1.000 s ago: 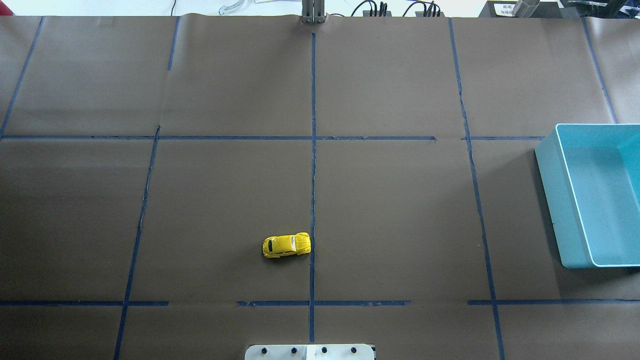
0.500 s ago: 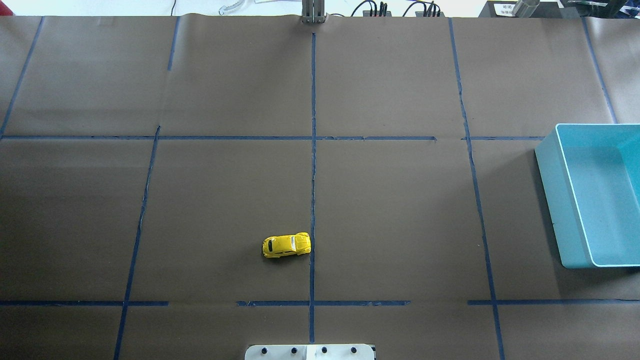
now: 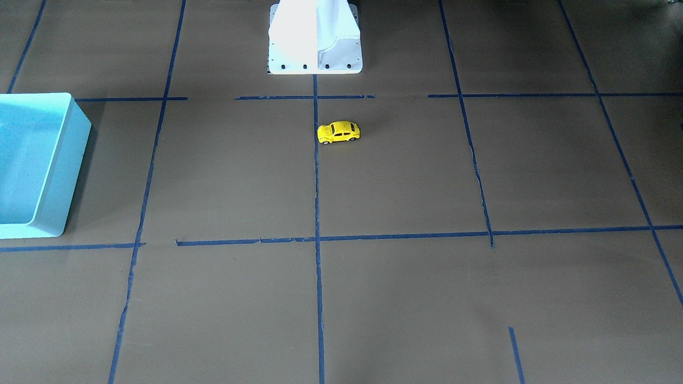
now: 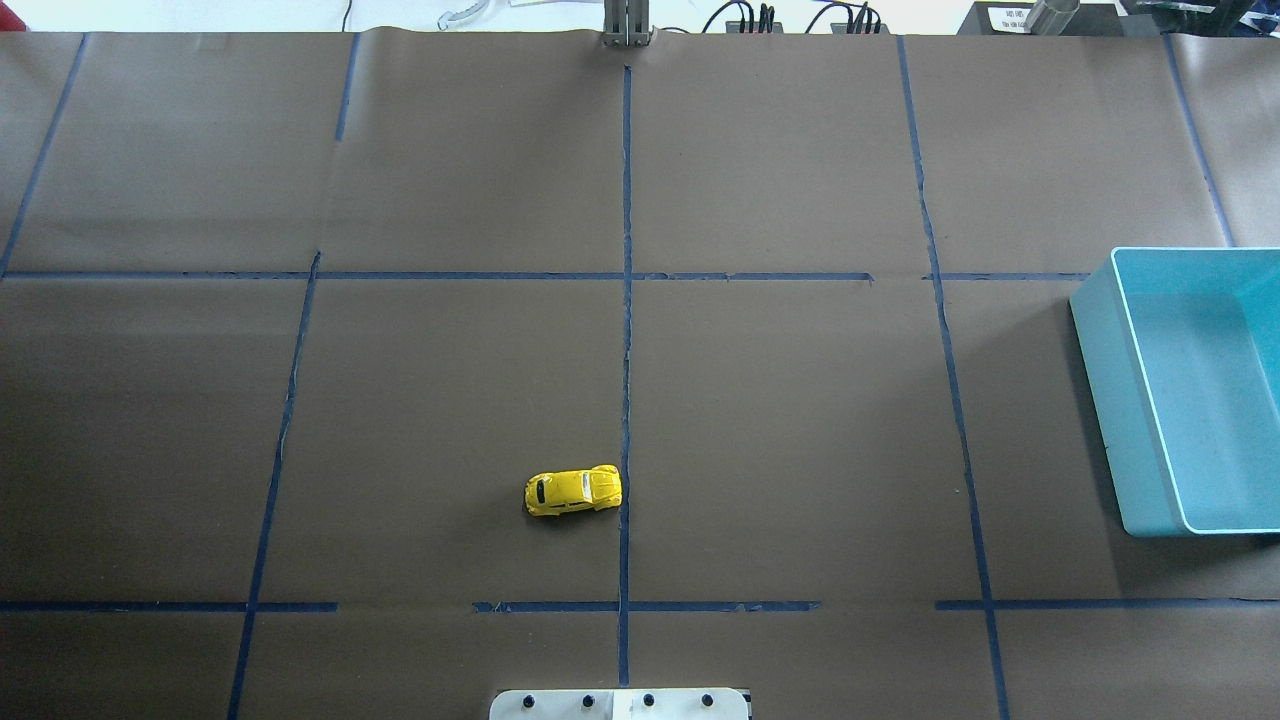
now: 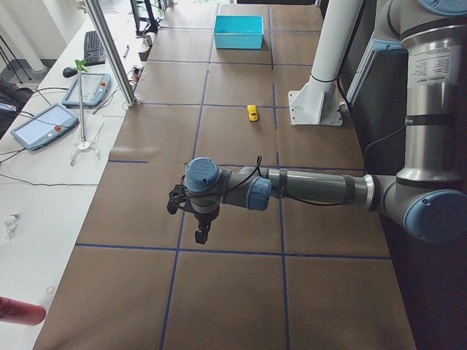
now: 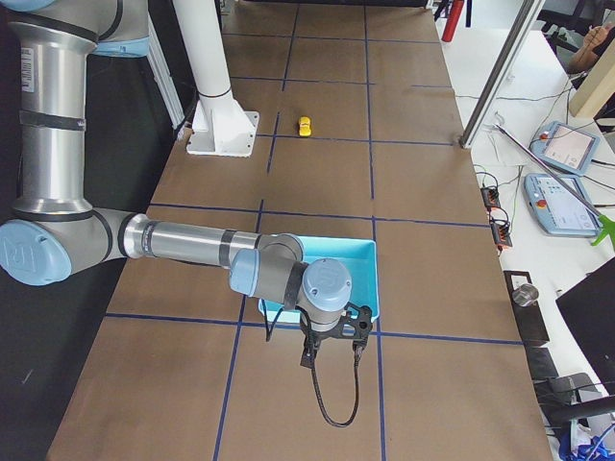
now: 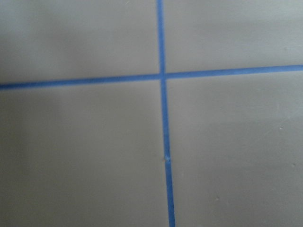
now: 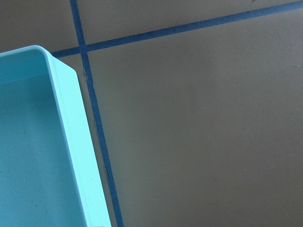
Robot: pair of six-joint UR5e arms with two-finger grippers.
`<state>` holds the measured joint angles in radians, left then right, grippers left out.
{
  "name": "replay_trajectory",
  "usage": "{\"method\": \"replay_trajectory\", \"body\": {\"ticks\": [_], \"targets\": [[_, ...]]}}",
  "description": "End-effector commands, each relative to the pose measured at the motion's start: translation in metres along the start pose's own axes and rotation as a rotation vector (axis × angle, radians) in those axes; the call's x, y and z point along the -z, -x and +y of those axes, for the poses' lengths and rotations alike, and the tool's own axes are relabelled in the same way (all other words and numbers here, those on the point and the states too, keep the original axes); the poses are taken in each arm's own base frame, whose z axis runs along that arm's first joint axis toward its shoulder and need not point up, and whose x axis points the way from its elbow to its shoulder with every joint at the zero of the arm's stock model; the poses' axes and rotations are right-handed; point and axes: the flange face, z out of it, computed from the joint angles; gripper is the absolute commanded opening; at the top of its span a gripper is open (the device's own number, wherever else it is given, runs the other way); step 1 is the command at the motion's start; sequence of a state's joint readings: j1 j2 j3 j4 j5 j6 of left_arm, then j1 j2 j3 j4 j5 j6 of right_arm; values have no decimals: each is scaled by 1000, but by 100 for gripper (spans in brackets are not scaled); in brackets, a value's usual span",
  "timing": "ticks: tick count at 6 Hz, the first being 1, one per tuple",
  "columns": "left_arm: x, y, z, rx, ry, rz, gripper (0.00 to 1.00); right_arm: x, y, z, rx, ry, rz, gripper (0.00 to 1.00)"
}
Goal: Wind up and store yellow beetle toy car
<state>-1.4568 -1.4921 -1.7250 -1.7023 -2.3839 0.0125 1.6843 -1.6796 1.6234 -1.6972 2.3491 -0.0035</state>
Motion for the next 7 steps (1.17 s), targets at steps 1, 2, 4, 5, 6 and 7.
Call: {"method": "replay_trajectory", "body": {"ticks": [1,2,4,5,6,7], "targets": [[0,-116,-43,-232,-16,72,100,-1,-1,1,-4,3,-1,100],[-7,-181,-70,-359,-17,109,100,-3,-3,2,-5,7,1,100],[-29,-330,-112,-607,-16,206,100,-8,-8,5,-15,16,7,100],[-54,-427,-110,-749,7,271,100,-8,-9,5,-16,18,8,100],[-56,-496,-113,-848,-28,277,100,-11,-13,8,-21,24,17,100],[-76,-553,-100,-917,-8,298,100,-17,-20,16,-31,36,32,100]]}}
